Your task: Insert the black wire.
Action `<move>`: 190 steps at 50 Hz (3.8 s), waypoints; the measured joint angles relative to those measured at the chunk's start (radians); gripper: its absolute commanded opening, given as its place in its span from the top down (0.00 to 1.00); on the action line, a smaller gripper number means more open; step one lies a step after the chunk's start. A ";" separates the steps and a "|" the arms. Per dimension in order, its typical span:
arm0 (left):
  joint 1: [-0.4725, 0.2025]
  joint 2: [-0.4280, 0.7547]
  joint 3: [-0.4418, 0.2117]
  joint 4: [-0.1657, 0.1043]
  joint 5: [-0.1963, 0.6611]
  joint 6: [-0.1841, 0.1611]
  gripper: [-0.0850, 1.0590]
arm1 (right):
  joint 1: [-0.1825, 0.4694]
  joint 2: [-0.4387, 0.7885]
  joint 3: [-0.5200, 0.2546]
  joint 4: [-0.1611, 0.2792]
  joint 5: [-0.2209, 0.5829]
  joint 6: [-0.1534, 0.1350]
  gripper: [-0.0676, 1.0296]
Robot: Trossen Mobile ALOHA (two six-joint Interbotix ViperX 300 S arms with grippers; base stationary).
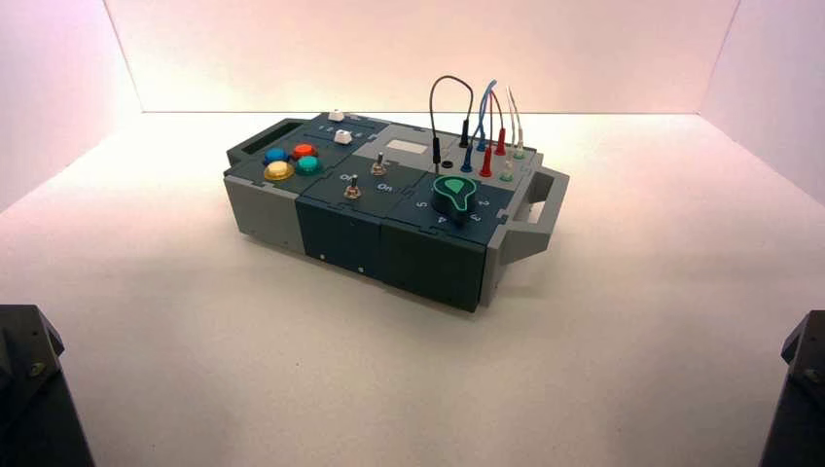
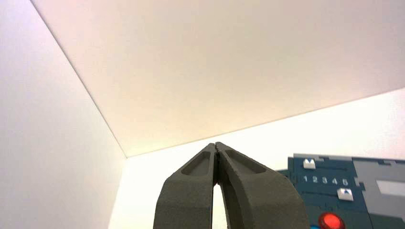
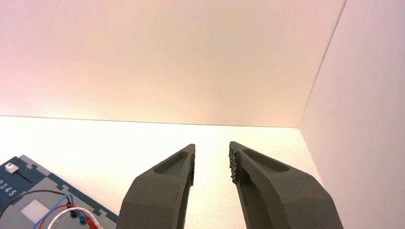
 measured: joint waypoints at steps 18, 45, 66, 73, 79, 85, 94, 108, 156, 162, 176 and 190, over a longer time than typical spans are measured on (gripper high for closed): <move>0.014 -0.054 0.018 -0.025 -0.017 -0.091 0.95 | -0.003 -0.002 0.000 0.002 -0.003 0.000 0.58; 0.014 -0.034 0.009 -0.014 0.060 -0.089 0.95 | -0.002 -0.020 -0.011 0.002 0.072 0.000 0.57; -0.101 -0.025 -0.089 0.014 0.376 -0.044 0.95 | 0.063 -0.092 -0.124 0.035 0.420 0.000 0.57; -0.164 -0.040 -0.115 0.014 0.446 -0.041 0.95 | 0.075 -0.101 -0.133 0.052 0.492 0.000 0.56; -0.222 -0.061 -0.137 0.014 0.532 -0.040 0.95 | 0.104 -0.114 -0.137 0.064 0.548 -0.008 0.56; -0.252 -0.072 -0.147 0.014 0.641 -0.040 0.95 | 0.137 -0.115 -0.147 0.069 0.603 -0.011 0.55; -0.295 -0.074 -0.150 0.015 0.778 -0.035 0.95 | 0.202 -0.089 -0.178 0.071 0.690 -0.064 0.54; -0.322 -0.072 -0.209 -0.008 0.928 -0.034 0.95 | 0.354 0.028 -0.241 0.071 0.762 -0.103 0.50; -0.324 0.101 -0.293 -0.008 1.006 0.064 0.95 | 0.572 0.391 -0.371 0.072 0.764 -0.222 0.44; -0.322 0.104 -0.293 -0.008 1.009 0.066 0.95 | 0.597 0.439 -0.383 0.071 0.759 -0.222 0.44; -0.322 0.106 -0.293 -0.008 1.015 0.064 0.95 | 0.627 0.531 -0.428 0.072 0.739 -0.224 0.44; -0.322 0.106 -0.293 -0.008 1.017 0.066 0.95 | 0.637 0.592 -0.463 0.075 0.723 -0.224 0.44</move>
